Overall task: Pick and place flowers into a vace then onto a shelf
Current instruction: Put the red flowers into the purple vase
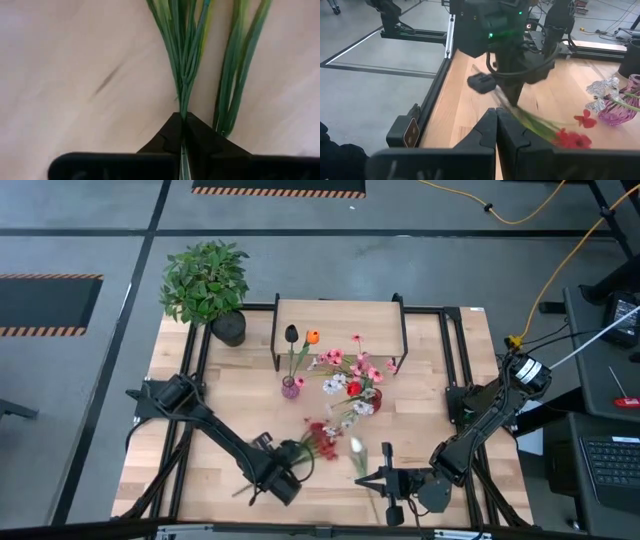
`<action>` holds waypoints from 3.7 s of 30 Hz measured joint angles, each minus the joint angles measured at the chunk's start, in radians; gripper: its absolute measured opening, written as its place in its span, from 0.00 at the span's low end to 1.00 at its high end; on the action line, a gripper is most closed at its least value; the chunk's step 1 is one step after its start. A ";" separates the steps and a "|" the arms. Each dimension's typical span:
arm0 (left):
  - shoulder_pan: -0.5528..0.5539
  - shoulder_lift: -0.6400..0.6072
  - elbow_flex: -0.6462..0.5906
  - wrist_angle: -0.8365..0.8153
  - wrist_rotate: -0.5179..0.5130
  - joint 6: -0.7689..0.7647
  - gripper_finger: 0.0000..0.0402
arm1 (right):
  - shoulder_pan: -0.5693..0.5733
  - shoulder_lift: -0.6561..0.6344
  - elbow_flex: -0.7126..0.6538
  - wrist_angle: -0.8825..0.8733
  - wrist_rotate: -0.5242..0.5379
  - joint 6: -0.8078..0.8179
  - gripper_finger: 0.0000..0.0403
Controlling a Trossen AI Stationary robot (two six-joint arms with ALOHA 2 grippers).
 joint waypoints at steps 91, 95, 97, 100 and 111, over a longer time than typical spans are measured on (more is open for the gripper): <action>-0.020 -0.708 -0.935 2.045 -0.332 1.542 0.01 | -0.051 0.000 0.000 0.006 -0.004 -0.126 0.01; 0.041 -0.709 -0.935 2.085 -0.313 1.623 0.01 | -0.051 0.000 0.000 0.006 -0.003 -0.126 0.01; 0.074 -0.709 -0.935 2.086 -0.305 1.640 0.01 | -0.051 0.000 0.000 0.006 -0.003 -0.126 0.01; 0.134 -0.709 -0.935 2.088 -0.256 1.641 0.01 | -0.051 0.000 0.000 0.006 -0.003 -0.126 0.01; 0.302 -0.799 -0.935 2.061 -0.158 1.659 0.01 | -0.051 0.000 0.000 0.005 -0.002 -0.093 0.01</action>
